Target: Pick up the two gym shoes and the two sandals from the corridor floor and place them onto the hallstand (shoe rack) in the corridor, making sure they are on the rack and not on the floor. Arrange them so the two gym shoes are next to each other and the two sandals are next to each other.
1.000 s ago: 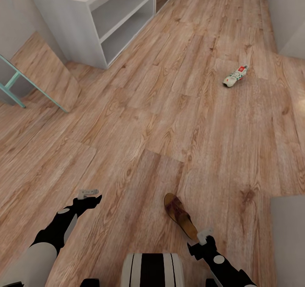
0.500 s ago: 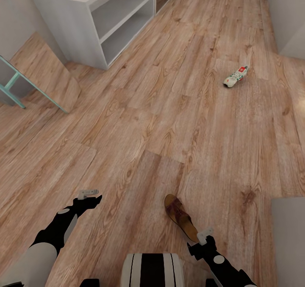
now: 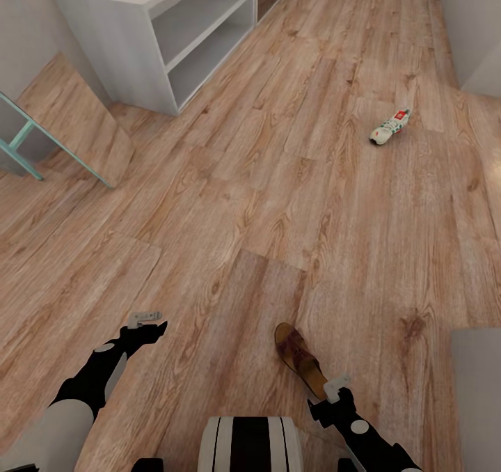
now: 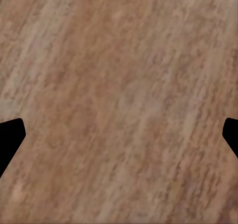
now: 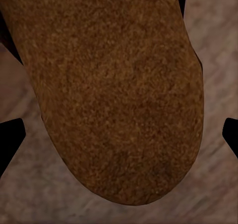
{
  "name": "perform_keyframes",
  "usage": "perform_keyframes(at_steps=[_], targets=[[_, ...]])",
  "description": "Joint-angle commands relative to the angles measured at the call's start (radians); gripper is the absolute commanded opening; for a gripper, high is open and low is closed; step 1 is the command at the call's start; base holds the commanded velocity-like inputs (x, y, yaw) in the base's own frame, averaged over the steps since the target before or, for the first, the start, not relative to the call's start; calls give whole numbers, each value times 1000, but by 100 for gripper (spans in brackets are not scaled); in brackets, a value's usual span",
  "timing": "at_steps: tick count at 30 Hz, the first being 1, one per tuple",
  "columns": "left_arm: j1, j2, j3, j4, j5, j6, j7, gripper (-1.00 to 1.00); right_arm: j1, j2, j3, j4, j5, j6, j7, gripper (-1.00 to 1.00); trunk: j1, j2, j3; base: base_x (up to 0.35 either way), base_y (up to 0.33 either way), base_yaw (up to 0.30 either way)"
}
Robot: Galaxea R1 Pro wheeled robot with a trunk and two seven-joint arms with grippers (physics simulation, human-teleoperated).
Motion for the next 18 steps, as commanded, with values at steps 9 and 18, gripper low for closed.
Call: perform_keyframes(at_steps=[9, 18], targets=[[0, -2, 8, -2, -9, 6, -9, 100, 0, 0, -1, 0, 8, -3, 2, 100, 0, 0, -1, 0, 0, 0], [-1, -2, 8, -2, -9, 6, -9, 100, 0, -1, -1, 0, 9, -3, 2, -100, 0, 0, -1, 0, 0, 0]])
